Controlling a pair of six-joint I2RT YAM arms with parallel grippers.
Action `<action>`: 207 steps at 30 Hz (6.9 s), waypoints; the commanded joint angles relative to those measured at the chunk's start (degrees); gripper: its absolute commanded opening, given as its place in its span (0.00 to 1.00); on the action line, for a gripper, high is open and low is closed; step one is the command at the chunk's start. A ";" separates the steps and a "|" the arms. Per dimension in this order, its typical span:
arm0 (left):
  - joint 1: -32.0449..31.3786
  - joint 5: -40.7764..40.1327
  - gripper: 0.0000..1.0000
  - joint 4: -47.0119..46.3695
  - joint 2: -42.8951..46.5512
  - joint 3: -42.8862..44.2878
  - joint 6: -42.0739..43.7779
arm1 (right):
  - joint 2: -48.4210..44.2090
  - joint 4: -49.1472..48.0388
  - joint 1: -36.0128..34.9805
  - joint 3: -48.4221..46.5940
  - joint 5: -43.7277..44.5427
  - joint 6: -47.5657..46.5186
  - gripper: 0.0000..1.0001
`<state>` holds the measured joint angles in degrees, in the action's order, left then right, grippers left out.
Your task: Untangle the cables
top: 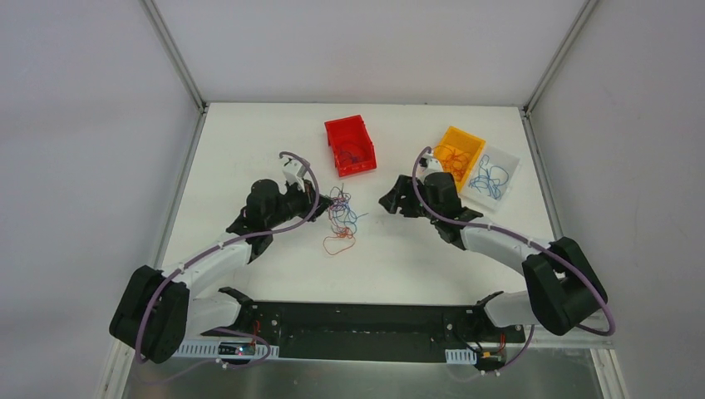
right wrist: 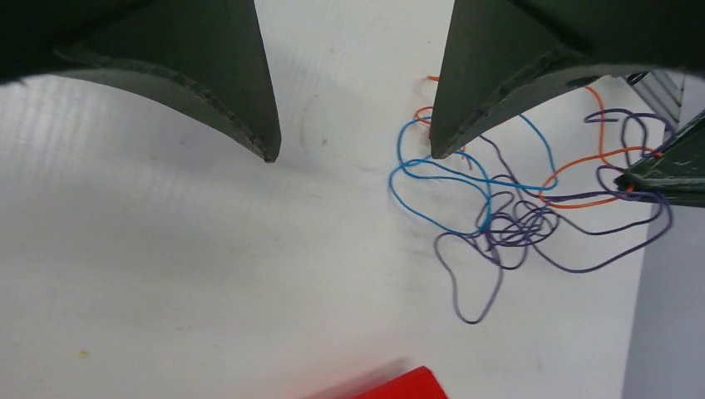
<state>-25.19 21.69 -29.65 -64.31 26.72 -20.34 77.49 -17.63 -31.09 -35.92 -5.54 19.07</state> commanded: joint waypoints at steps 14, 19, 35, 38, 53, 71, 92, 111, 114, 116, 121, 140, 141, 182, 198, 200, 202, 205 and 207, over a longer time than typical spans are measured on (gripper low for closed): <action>-0.47 11.37 0.05 -12.54 -0.04 -2.09 -1.42 | -1.41 -14.69 -8.81 0.38 -8.14 -7.21 0.60; -0.48 10.81 0.05 -12.78 0.76 -2.54 -1.11 | -0.49 -14.80 -10.16 0.25 -8.11 -8.52 0.56; -0.47 11.87 0.06 -13.24 -0.12 -2.13 -1.70 | 9.92 -15.16 -13.39 -5.05 -7.22 -9.15 0.48; -0.47 11.18 0.06 -13.24 0.15 -2.51 -1.64 | 11.83 -14.15 -14.14 -6.56 -6.42 -9.90 0.46; -0.47 -11.85 0.00 -0.71 6.66 -2.92 0.38 | 8.64 -15.33 -15.54 -3.07 7.78 -8.71 0.00; -0.39 -44.46 0.00 18.31 7.30 0.35 -4.53 | -15.56 0.99 -1.36 4.80 39.38 4.64 0.00; -0.39 -47.02 0.53 25.15 2.70 5.35 -5.46 | -39.15 29.17 7.96 -5.47 37.05 4.75 0.00; -13.01 -10.01 0.82 1.63 -7.28 10.44 13.20 | -21.64 44.68 7.94 -35.85 7.53 -1.23 0.00; -13.50 -10.73 0.82 -0.68 -11.23 12.95 12.23 | -19.75 46.10 7.87 -41.12 5.11 -1.30 0.00; -13.77 -10.37 0.82 -3.63 -13.92 14.13 11.33 | -18.39 47.49 7.82 -44.94 2.66 -1.42 0.00; -14.34 -7.99 0.79 -7.83 -19.86 18.96 8.13 | -14.86 50.65 7.60 -53.78 -2.03 -2.48 0.00; -18.70 -5.42 0.74 -16.97 -26.74 23.99 7.33 | -4.98 54.81 4.70 -72.98 -4.27 -0.79 0.00; -18.72 -7.35 0.74 -17.42 -25.77 22.66 7.20 | -4.72 55.10 4.69 -73.52 -3.82 -0.81 0.00; -17.91 -37.65 0.22 6.65 -25.07 21.58 6.03 | -1.95 59.80 5.58 -98.11 23.86 -4.44 0.00; -4.43 -40.11 0.00 22.73 -12.26 9.75 -6.83 | -9.71 58.13 5.94 -82.20 37.29 -7.41 0.00; -1.62 -39.05 0.00 22.64 -10.93 7.91 -8.73 | -10.35 58.40 5.93 -81.50 42.00 -8.78 0.00; 0.83 -38.65 0.00 23.43 -9.71 6.86 -10.04 | -10.96 58.46 6.01 -80.63 47.55 -10.61 0.00; 3.19 -38.67 0.00 25.61 -8.08 6.82 -10.09 | -12.46 58.45 6.03 -77.80 53.19 -12.48 0.00; 3.39 -36.75 0.01 25.24 -7.06 7.00 -8.66 | -14.00 58.64 6.12 -74.35 51.81 -11.78 0.00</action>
<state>-23.51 -15.31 -8.67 -73.73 34.57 -27.81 68.69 45.06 -25.58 -113.27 37.36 9.80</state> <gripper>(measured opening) 0.026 0.007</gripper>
